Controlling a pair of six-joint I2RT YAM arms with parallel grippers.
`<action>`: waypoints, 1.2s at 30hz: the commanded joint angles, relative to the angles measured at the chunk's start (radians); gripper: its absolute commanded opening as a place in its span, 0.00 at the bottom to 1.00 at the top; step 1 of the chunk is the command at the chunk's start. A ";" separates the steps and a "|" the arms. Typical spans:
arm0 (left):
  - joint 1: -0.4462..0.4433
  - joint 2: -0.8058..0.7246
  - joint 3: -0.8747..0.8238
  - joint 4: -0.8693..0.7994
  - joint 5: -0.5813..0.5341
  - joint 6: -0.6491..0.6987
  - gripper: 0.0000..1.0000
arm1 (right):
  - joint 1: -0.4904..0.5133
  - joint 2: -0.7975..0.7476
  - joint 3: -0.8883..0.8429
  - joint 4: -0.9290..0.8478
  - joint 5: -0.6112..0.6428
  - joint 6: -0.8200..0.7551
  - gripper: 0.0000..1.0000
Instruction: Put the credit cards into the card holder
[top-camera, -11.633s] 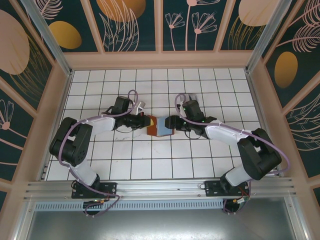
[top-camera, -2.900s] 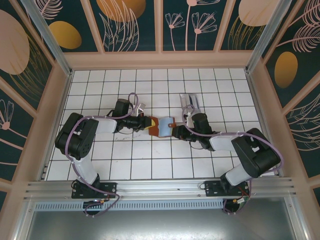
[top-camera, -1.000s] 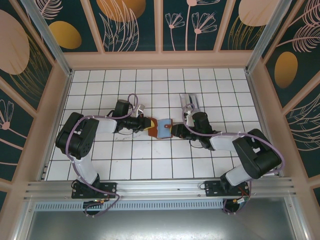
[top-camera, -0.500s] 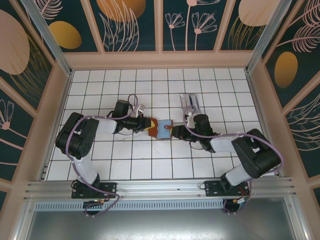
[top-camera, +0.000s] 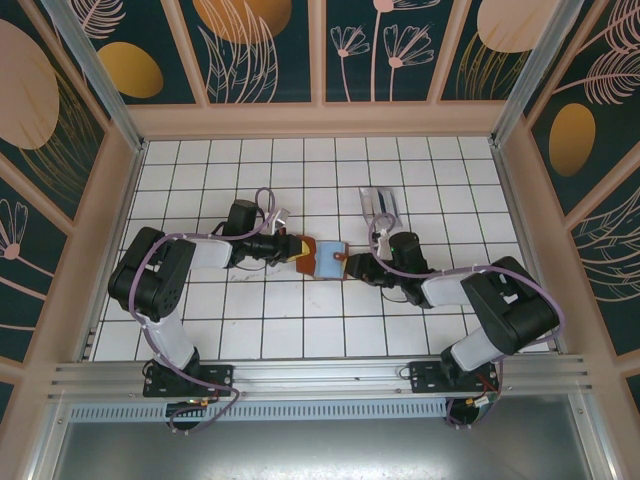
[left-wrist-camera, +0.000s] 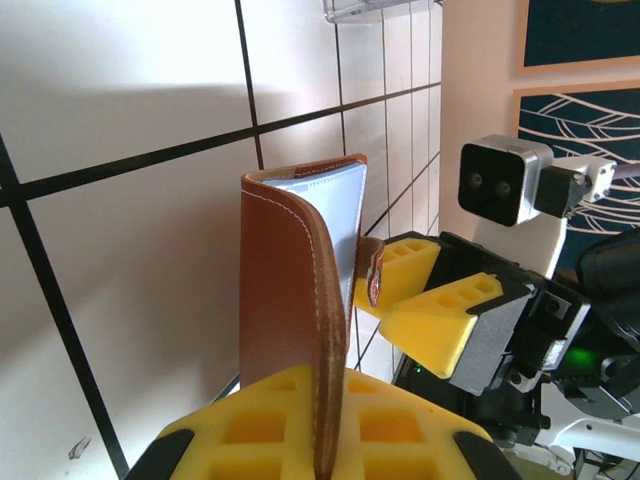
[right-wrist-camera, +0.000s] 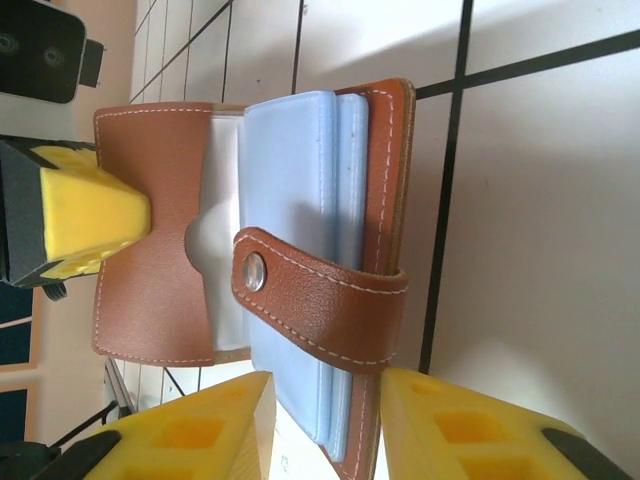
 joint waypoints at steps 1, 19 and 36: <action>0.000 -0.022 0.001 0.007 0.038 0.028 0.00 | -0.010 -0.005 -0.015 0.044 -0.031 0.015 0.37; 0.000 -0.004 0.019 -0.024 0.041 0.053 0.00 | -0.023 -0.034 -0.029 0.082 -0.053 0.020 0.30; 0.000 -0.002 0.013 -0.014 0.049 0.047 0.00 | -0.017 0.038 -0.006 0.102 -0.089 0.015 0.26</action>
